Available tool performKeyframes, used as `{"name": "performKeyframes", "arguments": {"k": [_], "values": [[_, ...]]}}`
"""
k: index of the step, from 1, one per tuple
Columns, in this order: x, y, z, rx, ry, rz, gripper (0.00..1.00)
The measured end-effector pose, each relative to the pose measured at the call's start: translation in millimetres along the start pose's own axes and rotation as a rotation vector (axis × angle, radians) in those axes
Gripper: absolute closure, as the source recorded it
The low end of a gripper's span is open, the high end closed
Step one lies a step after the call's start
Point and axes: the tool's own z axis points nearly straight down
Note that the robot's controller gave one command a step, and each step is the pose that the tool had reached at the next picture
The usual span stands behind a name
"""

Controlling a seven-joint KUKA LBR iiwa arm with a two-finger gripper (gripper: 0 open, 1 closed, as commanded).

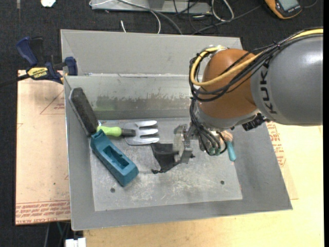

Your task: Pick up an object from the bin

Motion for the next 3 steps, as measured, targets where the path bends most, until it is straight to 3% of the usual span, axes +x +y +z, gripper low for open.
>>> {"name": "performKeyframes", "arguments": {"k": [1,2,3], "values": [[-65.8,-11,68,0.002,-0.011,-0.244,1.00],[-38.4,-4,0,-0.001,-0.003,-0.235,1.00],[-63.3,-12,-41,0.003,-0.019,-0.281,1.00]]}}
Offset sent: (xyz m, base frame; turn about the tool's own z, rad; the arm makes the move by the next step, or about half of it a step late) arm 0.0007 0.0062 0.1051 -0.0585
